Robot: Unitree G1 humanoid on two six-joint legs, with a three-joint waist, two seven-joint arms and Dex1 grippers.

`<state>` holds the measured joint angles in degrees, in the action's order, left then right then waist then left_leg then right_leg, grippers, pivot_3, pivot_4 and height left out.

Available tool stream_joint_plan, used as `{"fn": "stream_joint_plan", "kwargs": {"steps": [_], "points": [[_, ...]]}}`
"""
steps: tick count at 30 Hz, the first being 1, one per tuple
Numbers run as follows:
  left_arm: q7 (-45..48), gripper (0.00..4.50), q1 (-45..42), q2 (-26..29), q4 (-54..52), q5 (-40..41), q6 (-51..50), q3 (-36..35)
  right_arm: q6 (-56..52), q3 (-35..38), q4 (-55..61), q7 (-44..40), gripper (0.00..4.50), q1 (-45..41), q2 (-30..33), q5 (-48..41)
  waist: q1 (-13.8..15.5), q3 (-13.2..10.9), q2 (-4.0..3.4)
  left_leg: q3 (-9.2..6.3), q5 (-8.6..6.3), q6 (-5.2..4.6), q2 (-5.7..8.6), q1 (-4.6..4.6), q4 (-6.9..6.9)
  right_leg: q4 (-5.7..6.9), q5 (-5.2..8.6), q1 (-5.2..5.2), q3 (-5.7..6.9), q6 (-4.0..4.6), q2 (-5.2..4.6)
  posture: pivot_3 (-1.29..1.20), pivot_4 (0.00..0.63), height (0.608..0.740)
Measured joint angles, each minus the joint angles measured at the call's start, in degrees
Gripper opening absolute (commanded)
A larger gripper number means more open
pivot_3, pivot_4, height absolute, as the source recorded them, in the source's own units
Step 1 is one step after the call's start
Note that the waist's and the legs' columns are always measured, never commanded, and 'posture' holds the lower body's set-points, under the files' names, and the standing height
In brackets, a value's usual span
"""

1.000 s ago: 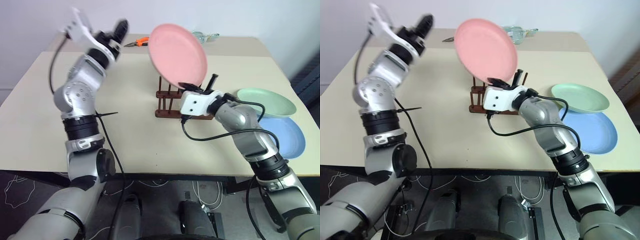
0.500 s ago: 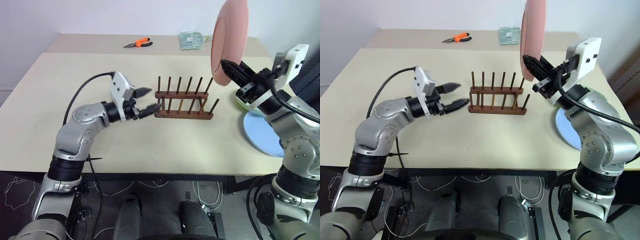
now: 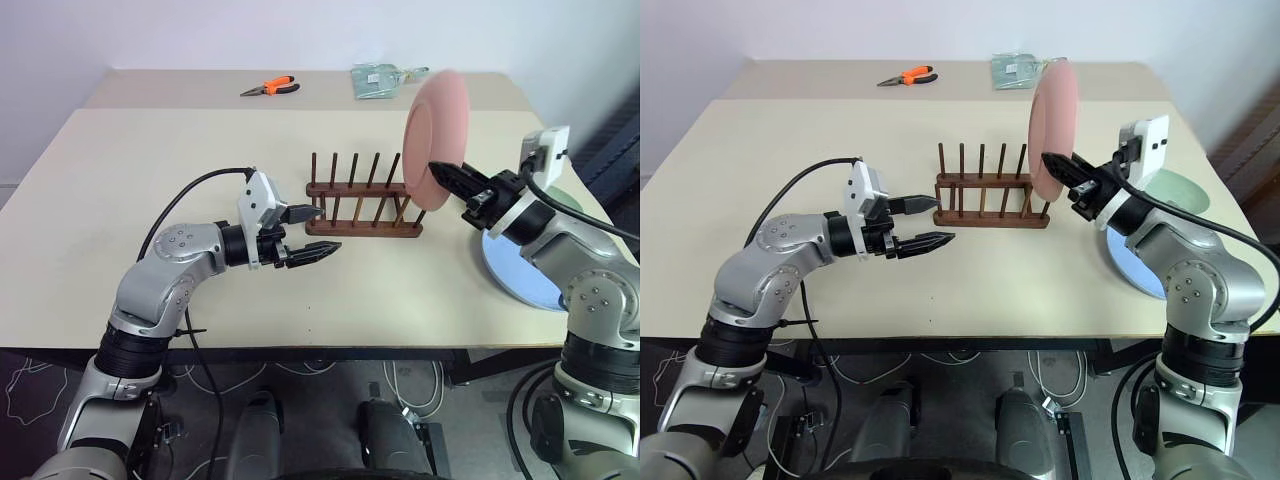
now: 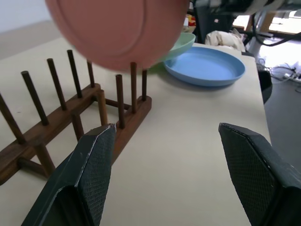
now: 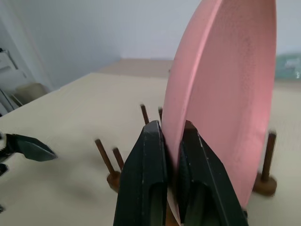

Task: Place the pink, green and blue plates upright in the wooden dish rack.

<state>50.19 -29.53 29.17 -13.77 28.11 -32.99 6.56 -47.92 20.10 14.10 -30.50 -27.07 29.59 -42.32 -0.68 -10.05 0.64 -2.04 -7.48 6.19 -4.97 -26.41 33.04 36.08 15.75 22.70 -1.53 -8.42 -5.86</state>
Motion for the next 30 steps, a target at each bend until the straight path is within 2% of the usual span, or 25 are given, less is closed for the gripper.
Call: {"fn": "stream_joint_plan", "kwargs": {"steps": [1,4,6,7,12,15,18,20,21,24,25,28,30], "points": [[0.0,3.57,0.2,0.0,0.0,-0.1,0.0,0.1,0.0,0.0,-1.7,0.0,0.00,-0.1,0.0,-0.3,0.0,0.0,0.00,0.00,0.00,0.00,0.00,0.00,0.00,0.00,0.00,0.00,0.00,0.00,0.00,0.00,0.150,0.740],[-0.1,3.64,0.6,0.0,0.0,-0.4,0.0,0.4,0.0,0.2,-3.4,0.0,1.08,-0.2,-0.1,-1.2,0.1,0.0,-0.01,0.00,-0.01,-0.01,0.00,-0.02,0.00,-0.01,0.01,0.00,0.00,-0.02,0.00,0.00,0.150,0.740],[-0.1,3.64,0.7,0.1,-0.1,-0.5,0.0,0.7,1.0,-0.3,-3.4,0.2,1.95,-0.3,0.0,-0.6,0.0,0.0,-0.01,0.00,-0.01,-0.01,0.00,-0.01,0.00,-0.01,0.01,0.01,0.00,-0.02,0.00,0.00,0.150,0.740],[-0.1,3.64,0.9,0.1,-0.3,-0.6,0.0,0.7,2.4,-0.8,-3.2,0.9,2.53,-0.5,0.1,0.7,0.0,0.0,-0.01,0.00,-0.01,-0.01,0.00,-0.01,0.00,-0.01,0.01,0.02,0.00,-0.02,0.00,0.00,0.150,0.740],[-0.2,3.64,1.9,0.1,-0.8,-0.7,0.0,1.0,6.3,-0.3,-2.0,2.6,2.53,-1.0,2.1,3.3,0.1,0.0,-0.04,0.00,-0.01,-0.01,0.00,-0.03,0.00,-0.01,0.01,0.03,0.00,-0.01,0.00,0.00,0.150,0.740],[-0.3,3.64,2.0,0.1,-1.0,-0.9,0.0,1.0,7.1,3.8,1.1,2.7,2.53,-1.2,5.2,1.8,0.3,0.0,-0.05,0.00,-0.01,-0.02,0.01,-0.05,0.00,-0.04,0.01,0.02,0.00,-0.02,0.00,0.00,0.150,0.740],[-0.2,3.64,2.0,0.1,-0.9,-1.3,0.1,1.1,6.3,8.9,2.5,2.5,3.40,-0.3,7.7,-2.0,0.3,0.0,-0.05,0.00,-0.02,-0.02,0.01,-0.04,0.00,-0.04,0.01,0.01,0.00,-0.01,0.00,0.00,0.150,0.740],[-0.1,3.64,2.1,0.1,-0.8,-1.4,0.2,1.1,5.8,12.5,3.0,2.6,4.36,2.1,10.6,-2.8,0.3,0.0,-0.05,0.00,-0.02,-0.04,0.01,-0.05,0.03,-0.06,0.02,-0.01,-0.01,-0.01,0.00,0.00,0.150,0.740],[0.0,3.64,2.1,0.0,-0.6,-1.5,0.3,1.2,6.2,13.3,3.0,2.7,4.44,3.8,12.2,-2.0,0.3,0.0,-0.05,0.00,-0.03,-0.04,0.01,-0.04,0.03,-0.07,0.02,-0.01,0.00,-0.01,0.00,0.00,0.150,0.740],[0.4,3.64,1.9,-0.2,-0.1,-1.8,0.9,1.6,8.8,12.4,2.0,2.0,4.44,9.7,16.2,4.2,0.1,0.0,-0.05,0.00,-0.03,-0.05,0.01,-0.02,0.06,-0.06,0.02,-0.01,-0.01,0.00,0.00,0.00,0.150,0.740],[0.6,3.64,1.7,-0.5,0.3,-1.9,1.0,1.9,11.7,10.0,1.1,1.4,4.44,12.5,18.9,8.7,0.0,0.0,-0.10,0.02,-0.03,-0.05,0.01,-0.02,0.08,-0.06,0.02,-0.01,-0.04,0.00,-0.01,0.00,0.150,0.740],[1.3,3.64,1.3,-1.0,1.4,-2.7,1.5,2.4,25.0,-3.9,-7.5,1.5,4.44,19.8,30.8,29.3,-0.1,0.0,-0.11,0.07,-0.04,-0.07,0.02,0.01,0.11,-0.08,0.03,0.00,-0.09,0.01,-0.01,0.00,0.150,0.740],[1.7,3.64,1.0,-1.2,2.2,-2.9,2.1,2.8,33.4,-10.7,-15.8,2.8,4.44,20.1,33.2,39.5,-0.2,0.0,-0.12,0.09,-0.04,-0.07,0.02,0.00,0.11,-0.08,0.02,0.03,-0.12,0.01,-0.02,0.00,0.150,0.740]]}}
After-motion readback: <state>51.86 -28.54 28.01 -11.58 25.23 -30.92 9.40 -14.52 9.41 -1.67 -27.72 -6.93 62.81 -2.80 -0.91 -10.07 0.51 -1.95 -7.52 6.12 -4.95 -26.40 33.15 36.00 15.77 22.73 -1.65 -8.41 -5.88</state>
